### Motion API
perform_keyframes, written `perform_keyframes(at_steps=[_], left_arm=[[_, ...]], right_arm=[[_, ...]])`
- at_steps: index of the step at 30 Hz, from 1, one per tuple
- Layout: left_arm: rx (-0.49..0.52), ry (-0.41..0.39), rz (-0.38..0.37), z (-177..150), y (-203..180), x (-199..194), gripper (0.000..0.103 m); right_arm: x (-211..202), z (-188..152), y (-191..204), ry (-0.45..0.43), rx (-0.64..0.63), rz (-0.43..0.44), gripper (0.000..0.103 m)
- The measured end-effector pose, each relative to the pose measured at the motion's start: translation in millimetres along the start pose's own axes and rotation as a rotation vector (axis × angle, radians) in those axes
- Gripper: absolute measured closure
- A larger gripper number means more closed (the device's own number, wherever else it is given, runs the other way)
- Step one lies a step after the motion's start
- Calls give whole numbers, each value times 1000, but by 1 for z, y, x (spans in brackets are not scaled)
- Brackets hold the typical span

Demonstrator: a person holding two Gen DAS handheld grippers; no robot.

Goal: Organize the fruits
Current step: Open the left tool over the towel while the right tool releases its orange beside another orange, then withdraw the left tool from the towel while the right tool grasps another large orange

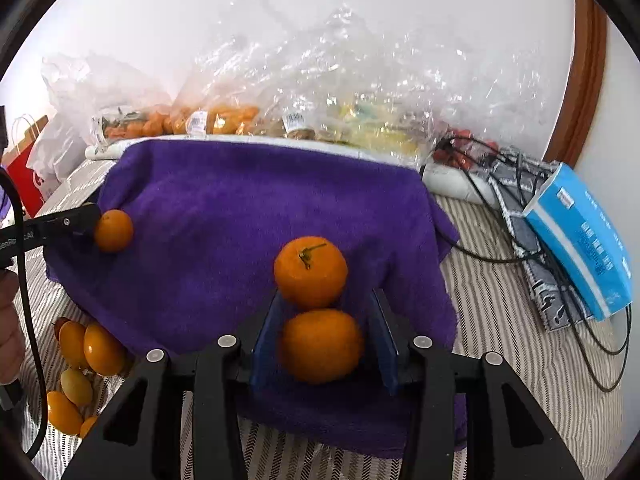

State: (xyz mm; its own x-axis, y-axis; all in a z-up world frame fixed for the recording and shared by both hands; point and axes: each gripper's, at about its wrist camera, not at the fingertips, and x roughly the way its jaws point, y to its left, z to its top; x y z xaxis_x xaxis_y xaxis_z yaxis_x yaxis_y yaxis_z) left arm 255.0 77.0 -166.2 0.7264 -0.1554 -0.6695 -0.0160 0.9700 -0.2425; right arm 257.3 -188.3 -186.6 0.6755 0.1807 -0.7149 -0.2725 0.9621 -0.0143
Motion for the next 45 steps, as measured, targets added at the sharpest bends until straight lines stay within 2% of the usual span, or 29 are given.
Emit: perform_keyframes(at_steps=[5,7,9,12,14,21,24,27,31,36,45], left_arm=[[4,5,10,0,-1,1,77],[-2,7,9,0,-1,1,75],[-8,8,2,1,0,1,68],[-20,-3,-9,2,2,-3,64],[-28,-10,-11,3,4,-5,63],[-24,-32,-7,4,1,-12,62],[-9,-42,8,3,-2,-15,62],[-14,-44,-2,4,-2,-20,62],[-2,-96,39,6,-4,-34,62],[-12,-110,26,7,0,-46,62],[-16,-115,45,-32,22,-74,62]], right_arm=[[-5,2,-6,-28,42,23,57],[-7,3,-8,-40,58,36,57],[-9,4,-10,-55,83,52,57],[-10,4,-11,-68,122,78,57],[-13,4,-9,-86,123,61,57],[-24,7,-8,-134,185,76,57],[-29,6,-1,-125,205,33,57],[-40,1,10,-119,201,45,57],[-56,-5,27,-96,185,63,57],[-72,-19,49,-57,168,73,57],[-76,-55,81,29,156,164,57]])
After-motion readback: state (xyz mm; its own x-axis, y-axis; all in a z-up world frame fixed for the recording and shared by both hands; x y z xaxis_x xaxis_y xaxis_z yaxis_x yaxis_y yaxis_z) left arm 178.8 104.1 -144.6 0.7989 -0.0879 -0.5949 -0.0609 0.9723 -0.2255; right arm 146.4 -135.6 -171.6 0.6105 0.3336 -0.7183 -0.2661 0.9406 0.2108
